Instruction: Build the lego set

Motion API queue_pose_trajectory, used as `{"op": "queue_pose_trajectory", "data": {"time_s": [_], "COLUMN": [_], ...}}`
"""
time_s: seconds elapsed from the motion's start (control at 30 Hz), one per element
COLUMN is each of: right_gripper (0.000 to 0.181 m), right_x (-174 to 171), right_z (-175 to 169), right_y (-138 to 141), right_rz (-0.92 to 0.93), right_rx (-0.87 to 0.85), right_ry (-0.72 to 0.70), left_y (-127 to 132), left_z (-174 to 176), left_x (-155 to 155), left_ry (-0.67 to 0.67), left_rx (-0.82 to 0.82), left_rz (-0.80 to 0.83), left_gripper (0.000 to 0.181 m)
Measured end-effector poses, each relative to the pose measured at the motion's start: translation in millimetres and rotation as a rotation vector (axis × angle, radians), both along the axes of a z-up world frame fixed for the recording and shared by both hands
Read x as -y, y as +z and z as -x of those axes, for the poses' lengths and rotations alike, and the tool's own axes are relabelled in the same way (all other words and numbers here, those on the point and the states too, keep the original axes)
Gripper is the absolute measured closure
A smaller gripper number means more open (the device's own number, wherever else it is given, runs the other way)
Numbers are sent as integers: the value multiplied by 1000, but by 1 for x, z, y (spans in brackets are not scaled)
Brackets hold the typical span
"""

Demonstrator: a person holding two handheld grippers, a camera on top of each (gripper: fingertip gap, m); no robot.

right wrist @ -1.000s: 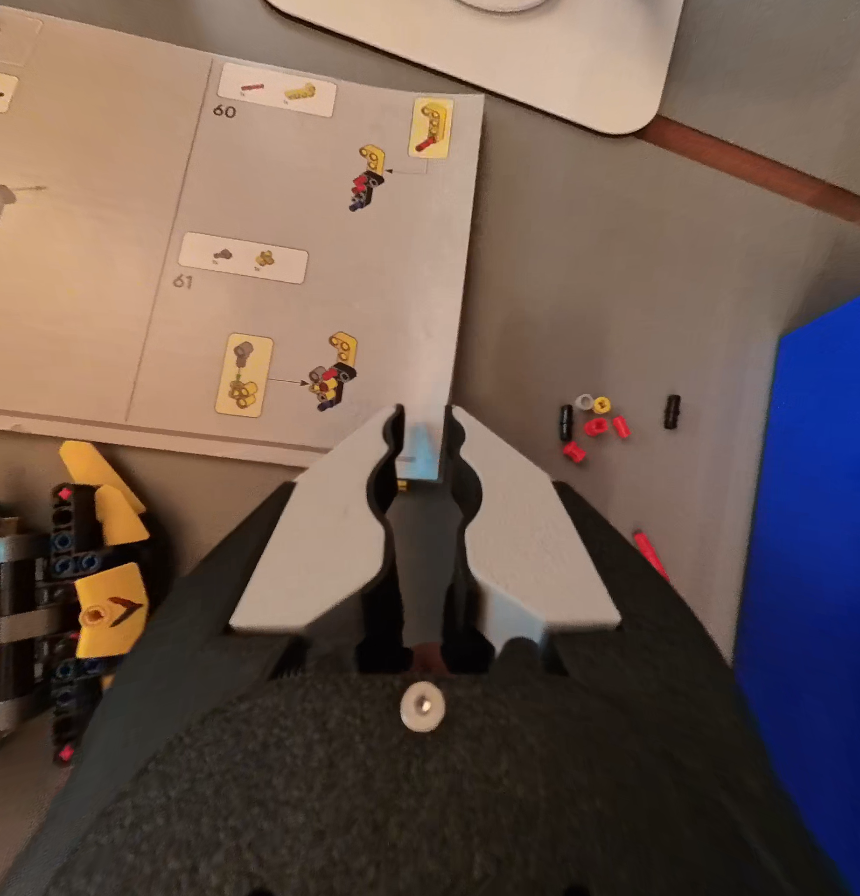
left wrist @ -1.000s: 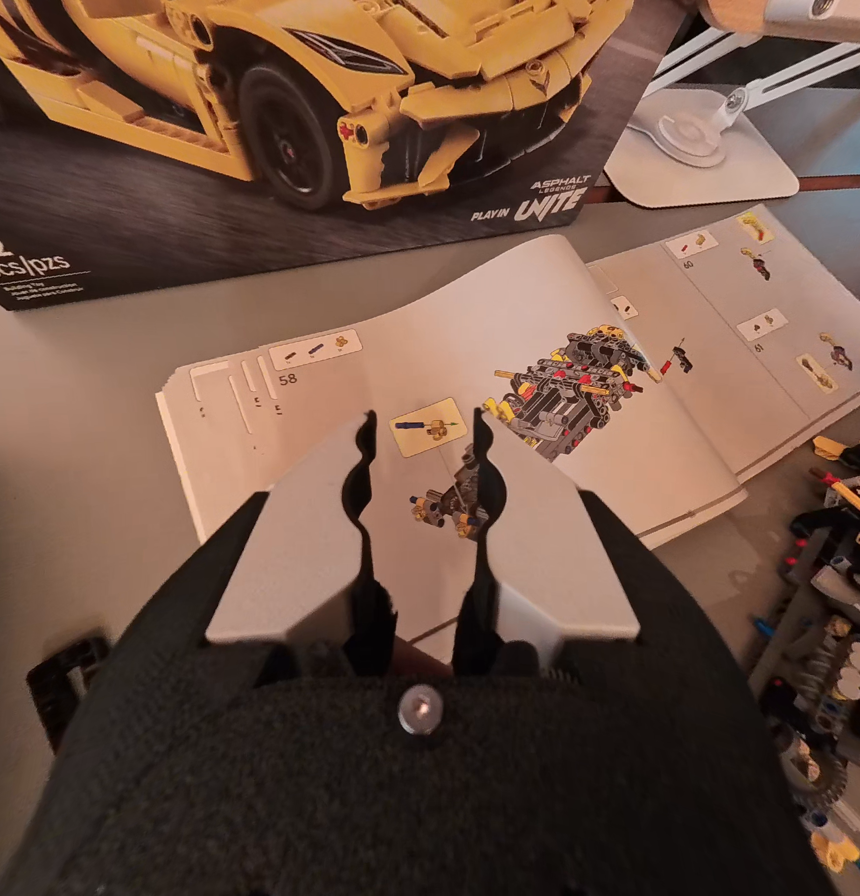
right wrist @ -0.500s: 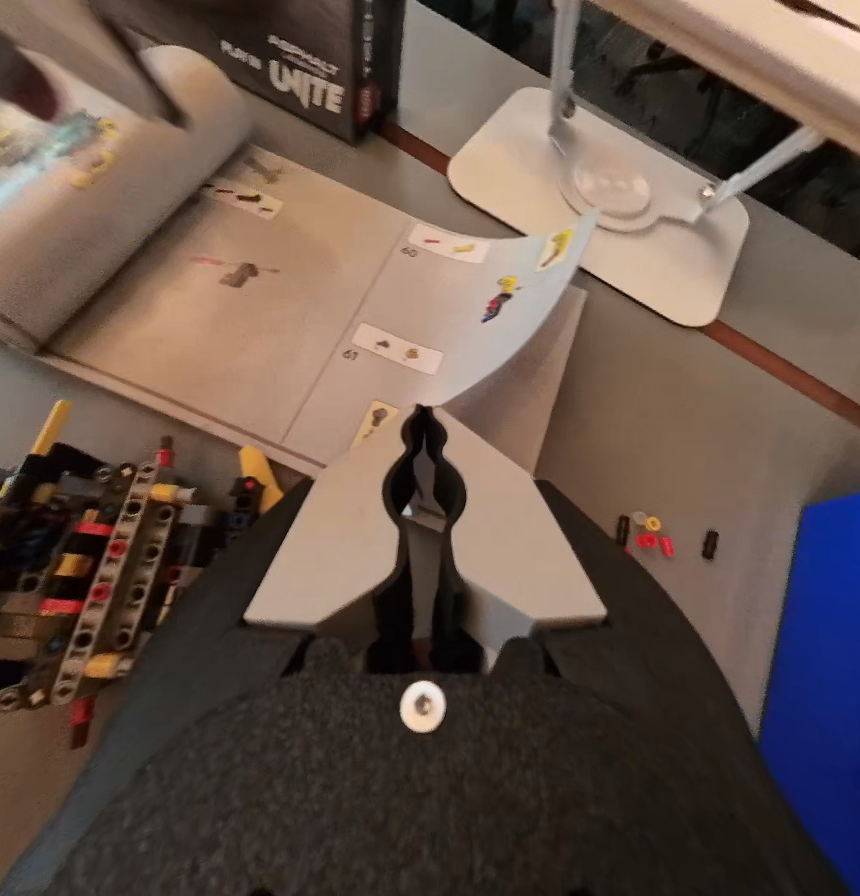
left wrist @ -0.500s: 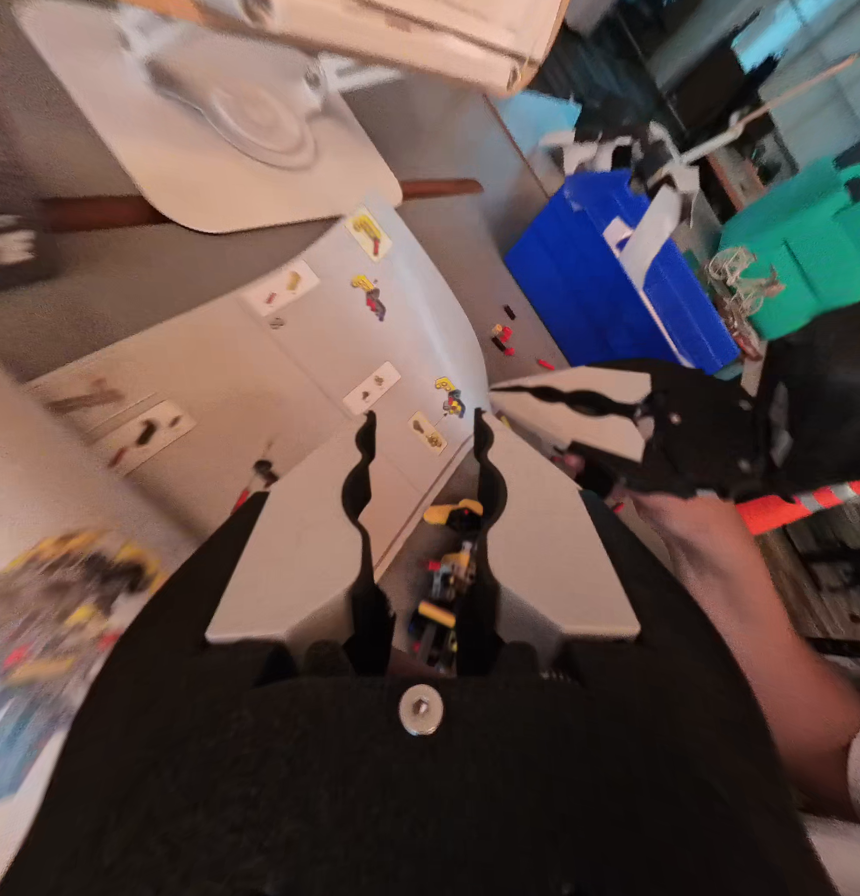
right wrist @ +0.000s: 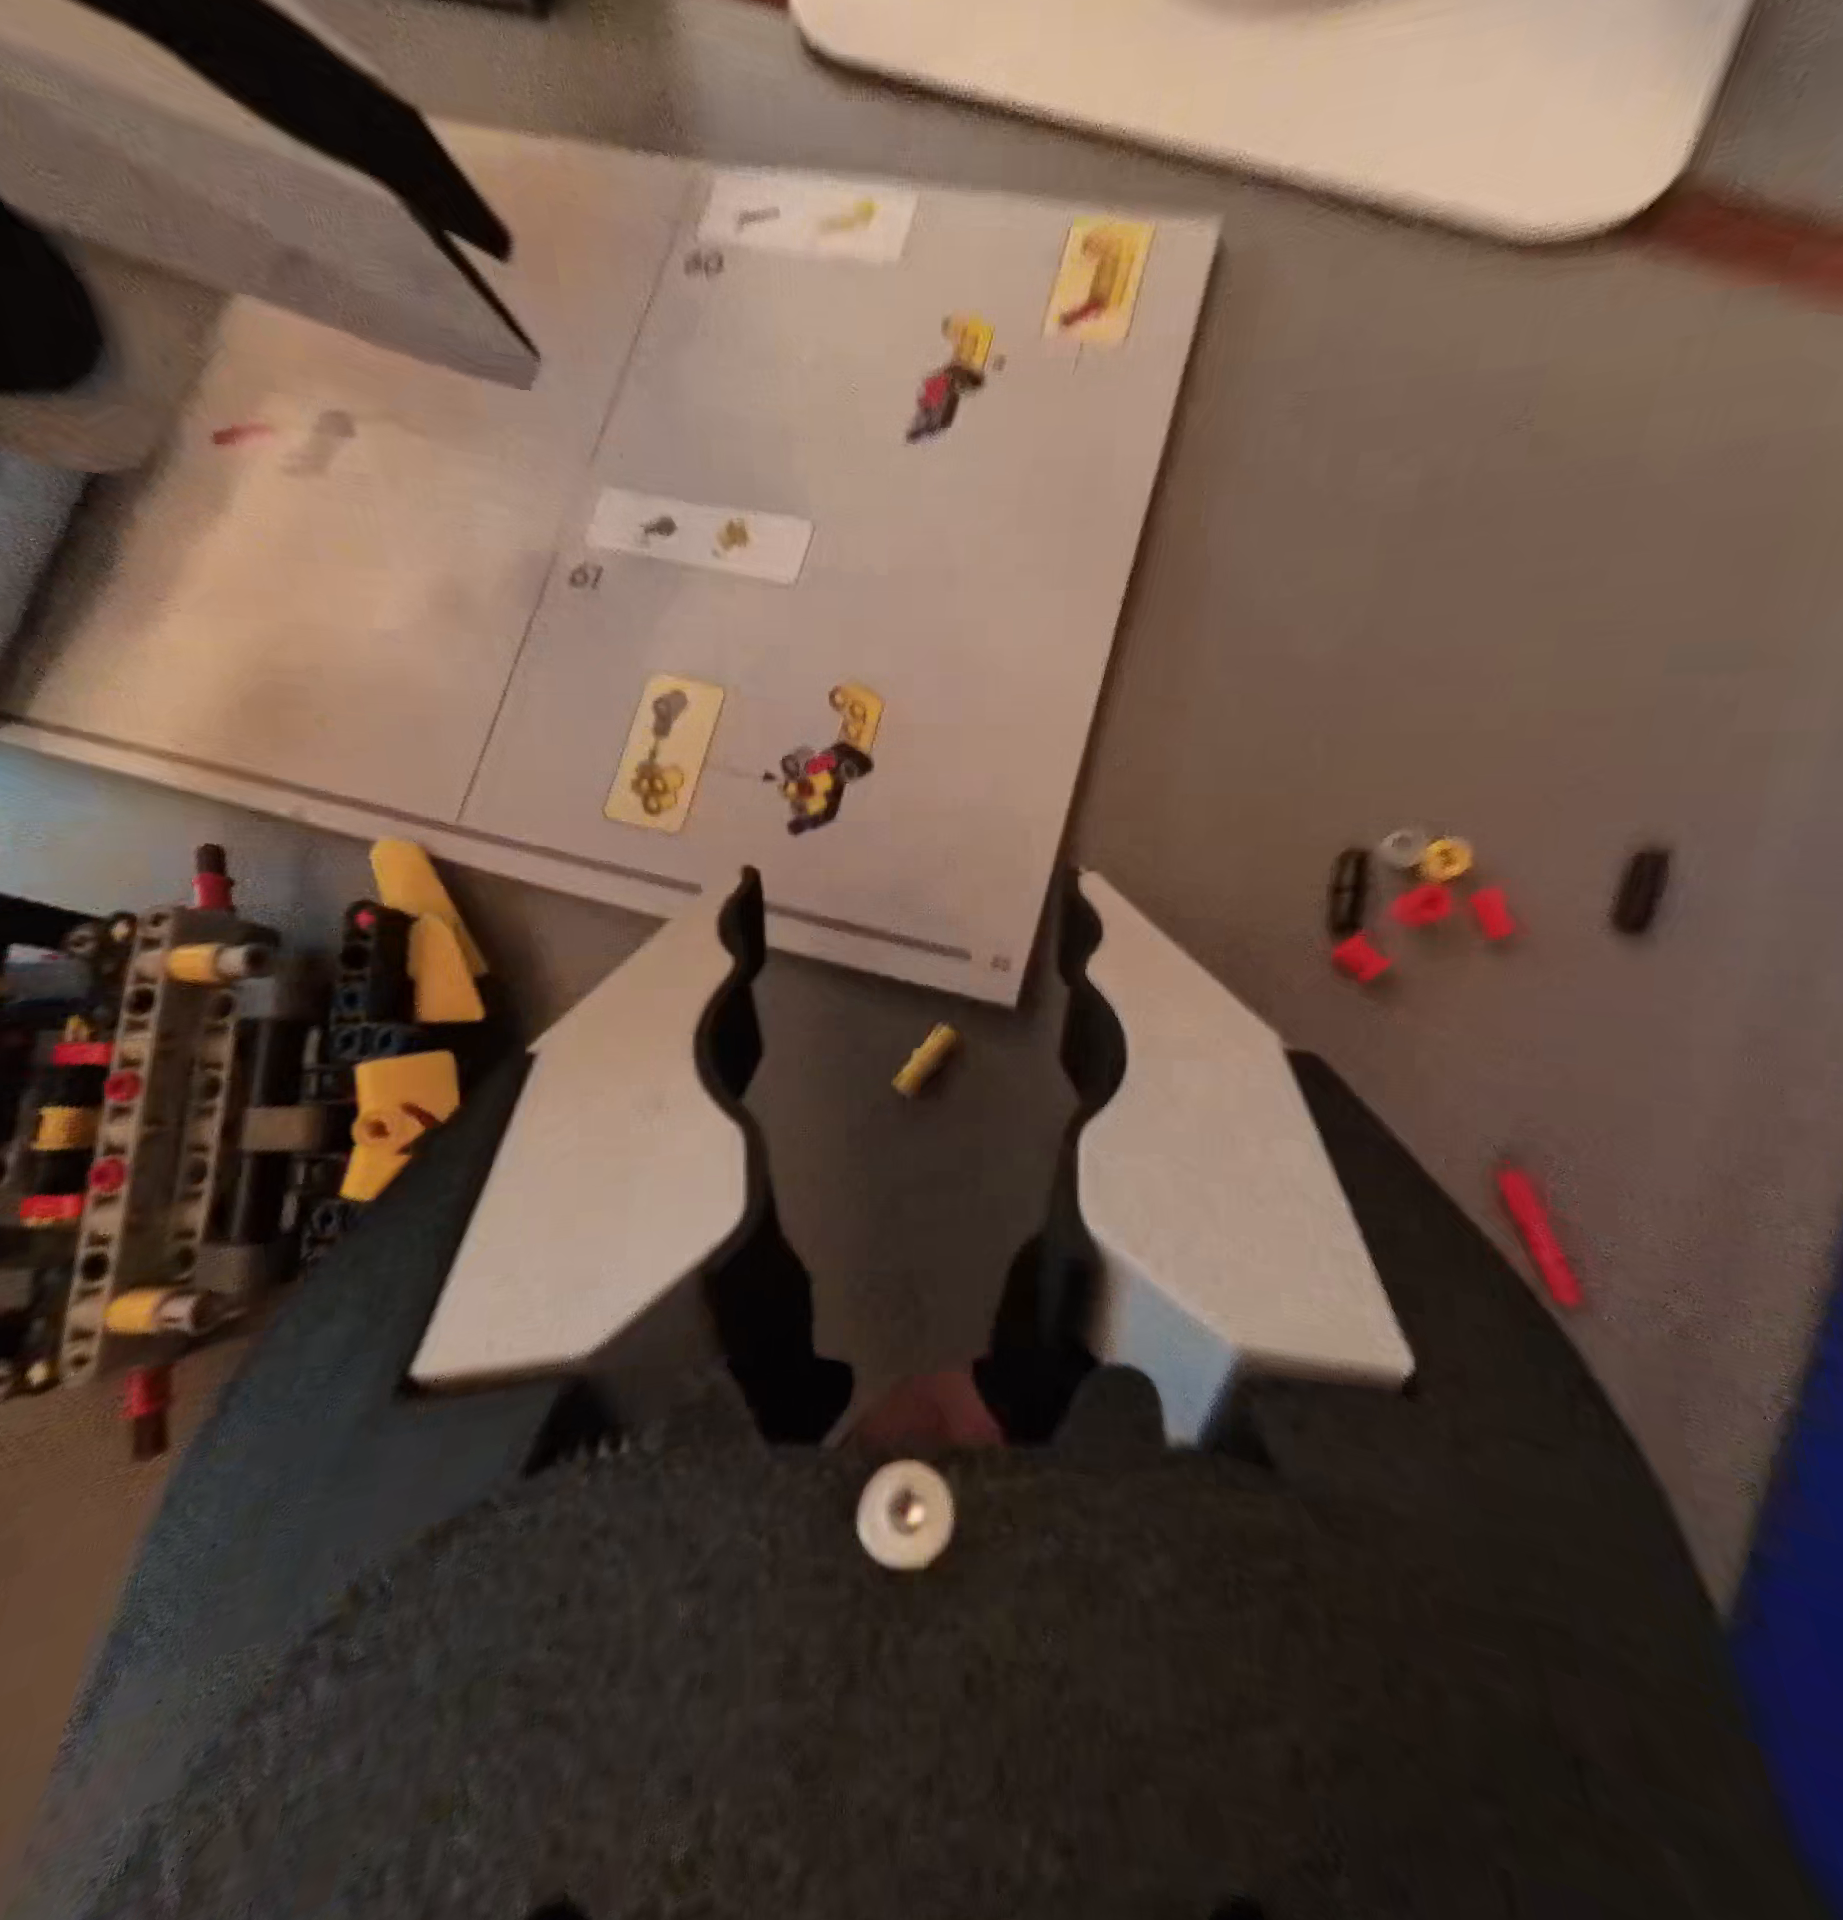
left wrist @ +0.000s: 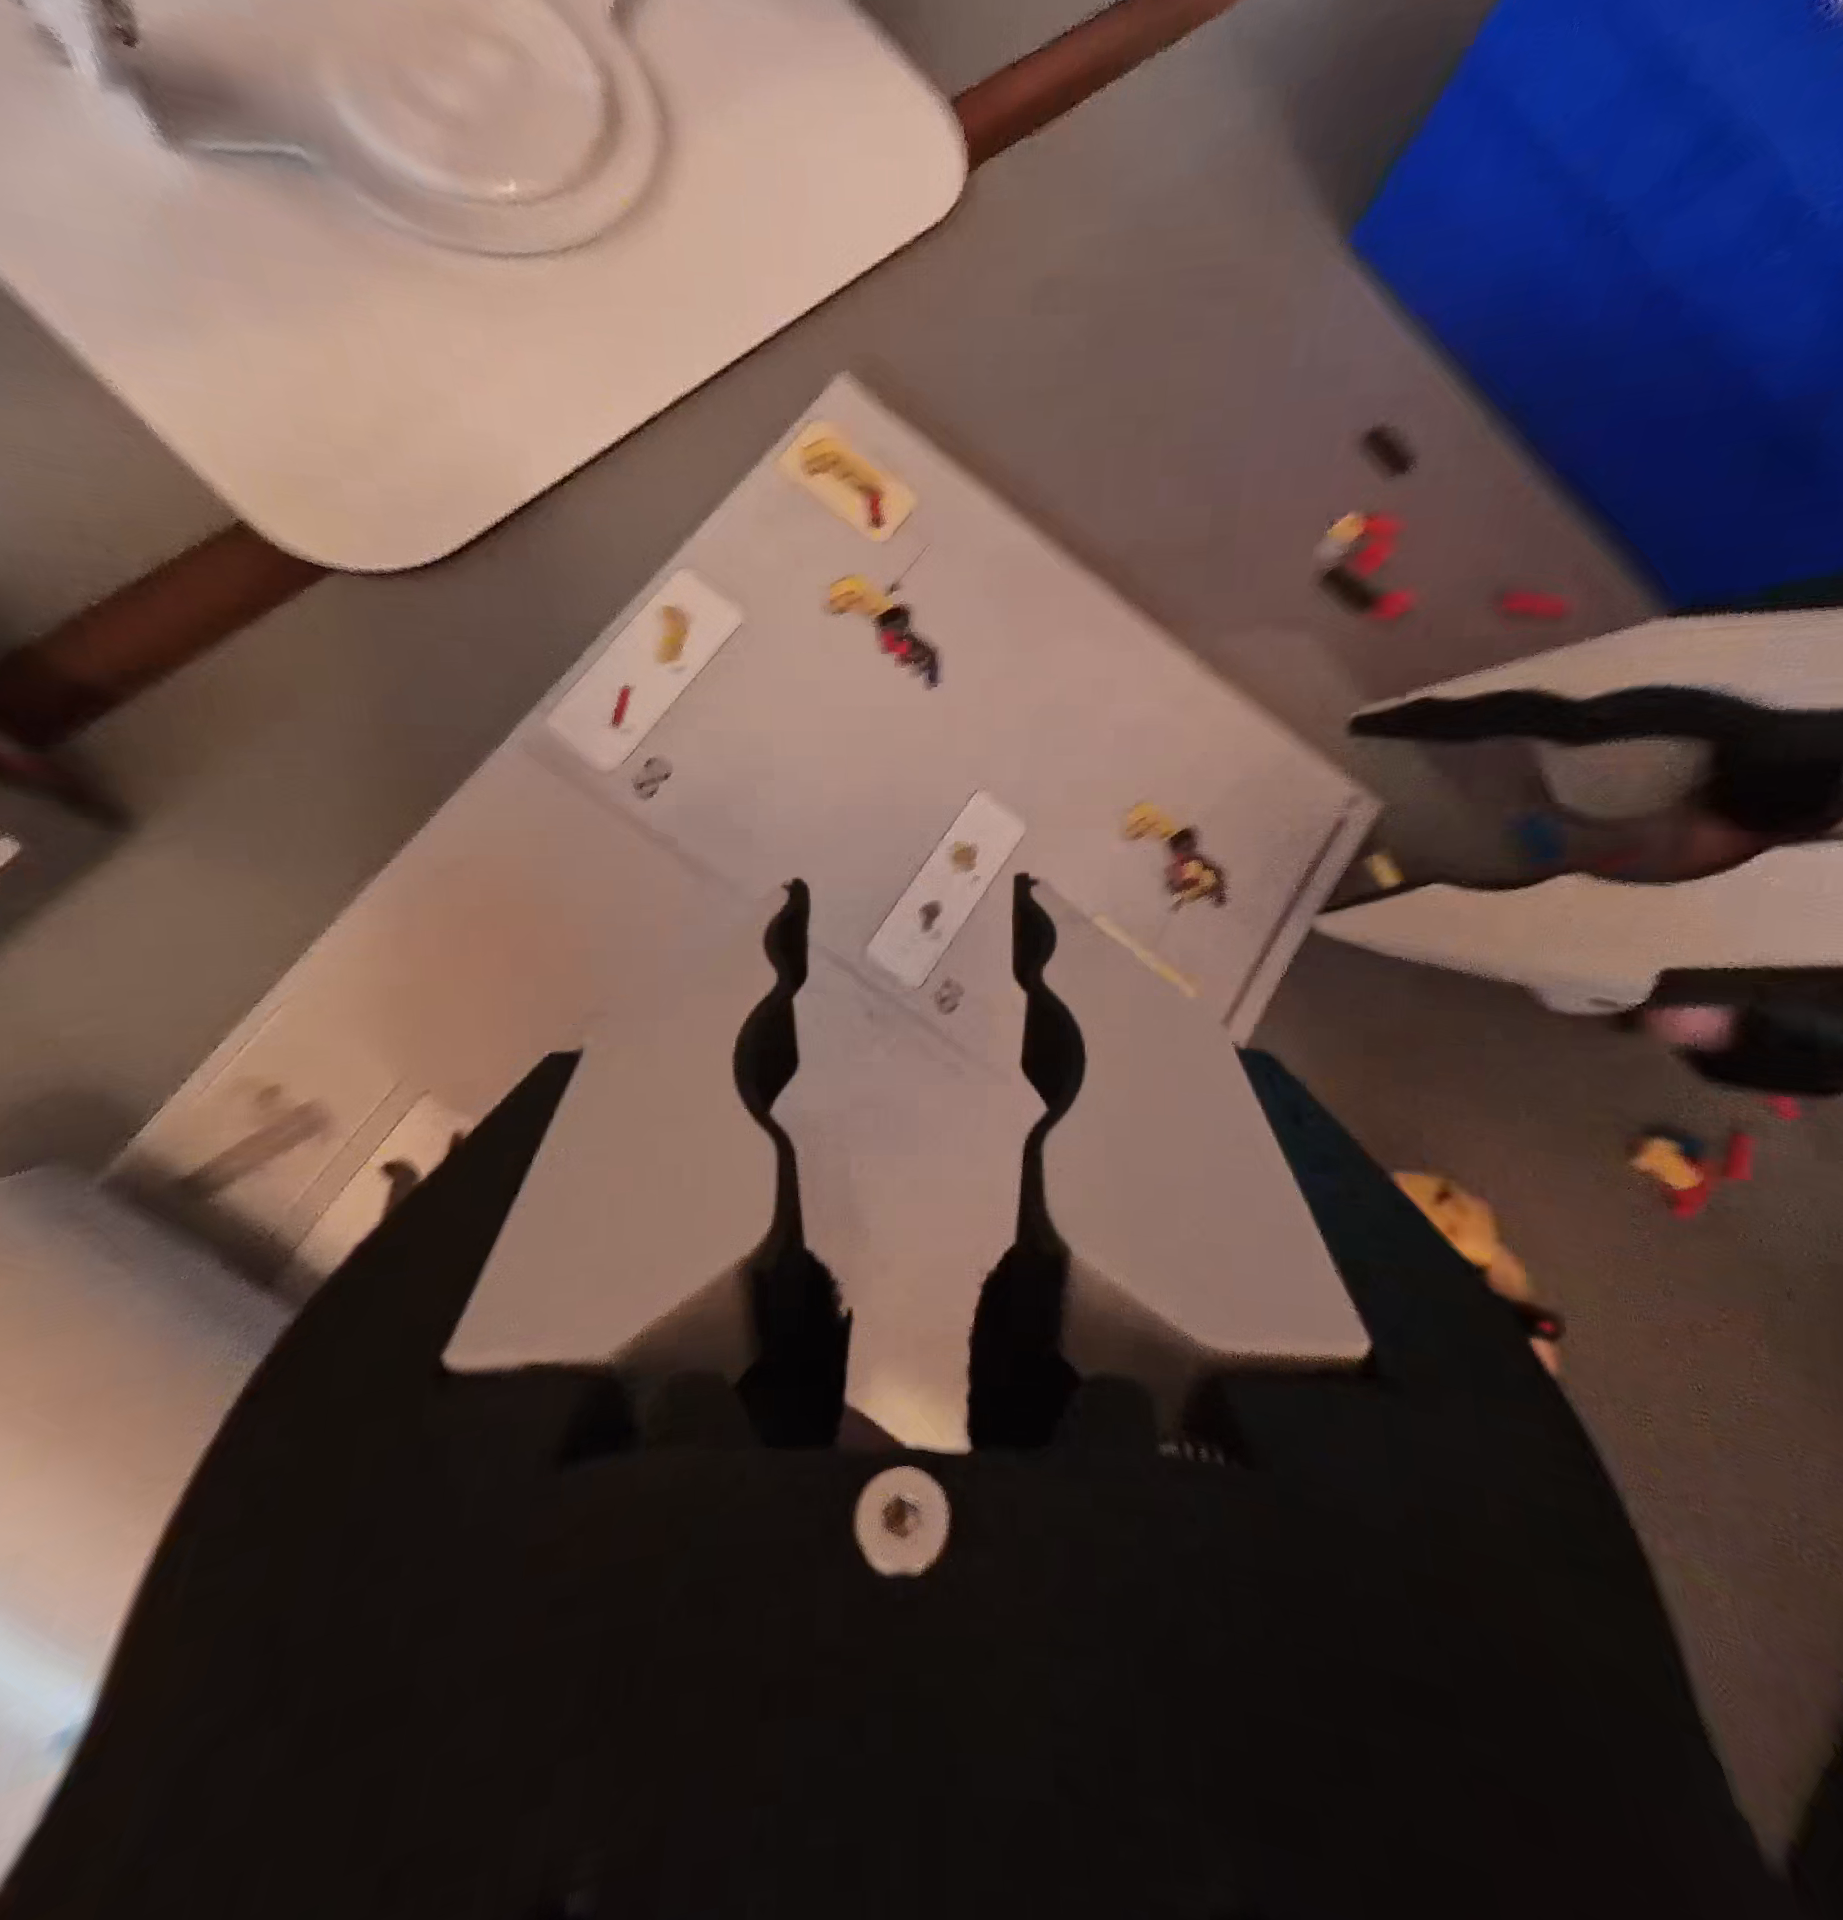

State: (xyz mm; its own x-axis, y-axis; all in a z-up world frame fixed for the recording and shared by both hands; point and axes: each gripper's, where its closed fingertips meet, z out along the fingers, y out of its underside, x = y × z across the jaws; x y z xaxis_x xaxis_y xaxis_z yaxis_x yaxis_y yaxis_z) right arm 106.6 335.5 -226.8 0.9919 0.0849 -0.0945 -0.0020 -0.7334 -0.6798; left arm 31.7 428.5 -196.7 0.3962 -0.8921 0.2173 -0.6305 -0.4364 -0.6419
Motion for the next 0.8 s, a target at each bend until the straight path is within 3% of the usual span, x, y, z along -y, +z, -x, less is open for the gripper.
{"op": "queue_pose_trajectory", "data": {"time_s": [0.2,0.37,0.47,0.57,0.63,0.73,0.8], "right_gripper": [130,151,163,158,157,174,177], "right_x": [-1,-10,-16,-16,-18,-22,-27], "right_z": [0,-7,6,10,8,9,22], "right_y": [-15,5,24,9,5,21,39], "right_rz": [61,-53,-168,-74,-64,-129,-205], "right_rx": [39,65,-29,-125,-91,-7,151], "right_ry": [-34,-98,-91,-130,-143,-130,-40], "left_y": [-34,-41,-42,-42,-41,-39,-28], "left_z": [11,10,10,10,9,7,-3], "left_x": [15,15,15,15,15,17,30], "left_ry": [-27,-1,14,27,34,34,15], "left_rx": [-117,-130,-119,-102,-91,-57,37], "left_rz": [-32,-82,-100,-100,-83,-19,171], "left_gripper": [145,149,149,149,149,149,149]}}
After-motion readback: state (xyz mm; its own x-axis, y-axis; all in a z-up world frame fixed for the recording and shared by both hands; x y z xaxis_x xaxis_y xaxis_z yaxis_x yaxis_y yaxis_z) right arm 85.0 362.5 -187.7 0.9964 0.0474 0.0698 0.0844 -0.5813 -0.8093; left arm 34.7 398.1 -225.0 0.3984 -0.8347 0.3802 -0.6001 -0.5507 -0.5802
